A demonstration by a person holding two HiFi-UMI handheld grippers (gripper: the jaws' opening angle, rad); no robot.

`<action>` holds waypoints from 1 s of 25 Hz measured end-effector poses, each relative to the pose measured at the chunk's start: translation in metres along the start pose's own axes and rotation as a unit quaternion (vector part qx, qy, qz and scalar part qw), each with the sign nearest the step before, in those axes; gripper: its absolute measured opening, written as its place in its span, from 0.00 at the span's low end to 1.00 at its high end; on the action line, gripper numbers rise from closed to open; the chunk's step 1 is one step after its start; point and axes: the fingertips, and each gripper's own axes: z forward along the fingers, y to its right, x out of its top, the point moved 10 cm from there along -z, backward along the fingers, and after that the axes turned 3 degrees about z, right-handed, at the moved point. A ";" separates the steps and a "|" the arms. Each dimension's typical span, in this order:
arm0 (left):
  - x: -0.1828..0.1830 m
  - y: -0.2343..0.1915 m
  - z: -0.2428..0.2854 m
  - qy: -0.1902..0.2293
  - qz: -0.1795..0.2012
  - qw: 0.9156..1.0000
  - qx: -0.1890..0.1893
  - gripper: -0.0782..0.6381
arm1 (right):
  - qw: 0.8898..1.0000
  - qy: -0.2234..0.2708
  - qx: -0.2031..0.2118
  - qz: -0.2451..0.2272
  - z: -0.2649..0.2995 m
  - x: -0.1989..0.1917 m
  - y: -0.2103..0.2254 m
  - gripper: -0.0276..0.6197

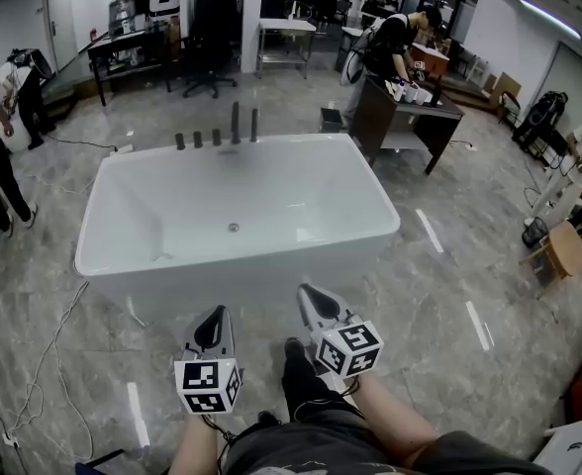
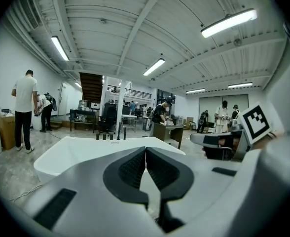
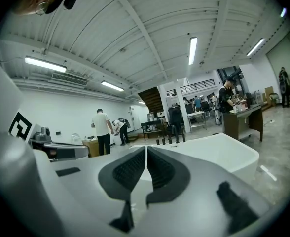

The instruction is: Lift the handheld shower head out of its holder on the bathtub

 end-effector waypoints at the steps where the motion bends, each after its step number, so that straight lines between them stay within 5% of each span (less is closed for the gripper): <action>1: 0.000 0.000 0.004 -0.001 0.000 1.000 0.000 0.13 | 1.000 0.001 -0.002 0.003 0.004 0.000 0.006 0.09; 25: 0.042 -0.054 0.220 -0.030 -0.002 0.999 0.035 0.13 | 0.998 -0.032 -0.015 0.047 0.200 0.045 0.175 0.09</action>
